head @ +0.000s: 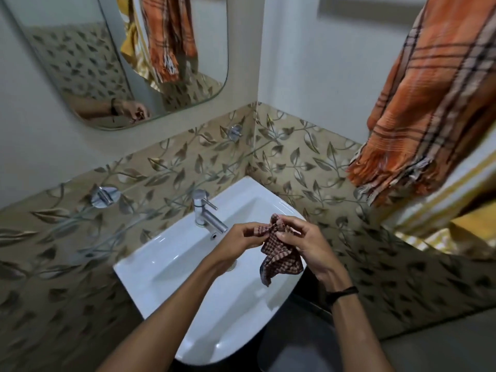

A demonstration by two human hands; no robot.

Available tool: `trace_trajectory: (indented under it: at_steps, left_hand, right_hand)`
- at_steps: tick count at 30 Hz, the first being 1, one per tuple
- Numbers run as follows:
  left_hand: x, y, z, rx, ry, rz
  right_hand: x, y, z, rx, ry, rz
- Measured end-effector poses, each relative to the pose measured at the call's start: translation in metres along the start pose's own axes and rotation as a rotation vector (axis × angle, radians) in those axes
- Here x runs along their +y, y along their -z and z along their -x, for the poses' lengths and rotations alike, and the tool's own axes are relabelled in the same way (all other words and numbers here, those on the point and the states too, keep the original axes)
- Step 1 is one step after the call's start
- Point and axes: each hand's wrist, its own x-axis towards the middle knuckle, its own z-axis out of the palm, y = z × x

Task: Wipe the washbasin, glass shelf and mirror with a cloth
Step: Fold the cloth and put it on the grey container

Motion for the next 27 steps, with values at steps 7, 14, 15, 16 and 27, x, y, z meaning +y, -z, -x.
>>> trace_trajectory:
  at_steps: [7, 14, 15, 16, 27]
  left_hand:
    - [-0.012, -0.015, 0.014, 0.086, -0.010, -0.039]
    - [-0.009, -0.024, 0.043, 0.098, 0.011, 0.050]
    - [-0.009, -0.025, 0.050, 0.085, 0.031, 0.052]
    - [-0.010, -0.025, 0.058, 0.073, 0.051, 0.057]
    - [-0.025, -0.047, 0.132, 0.126, 0.116, 0.194]
  right_hand:
    - [0.011, 0.021, 0.020, 0.025, -0.039, 0.114]
    - [0.006, 0.024, 0.065, 0.083, -0.168, 0.132]
    - [0.004, 0.021, 0.073, 0.106, -0.148, 0.144]
    - [0.002, 0.018, 0.081, 0.128, -0.126, 0.158]
    - [0.042, 0.049, 0.168, 0.537, -0.113, -0.135]
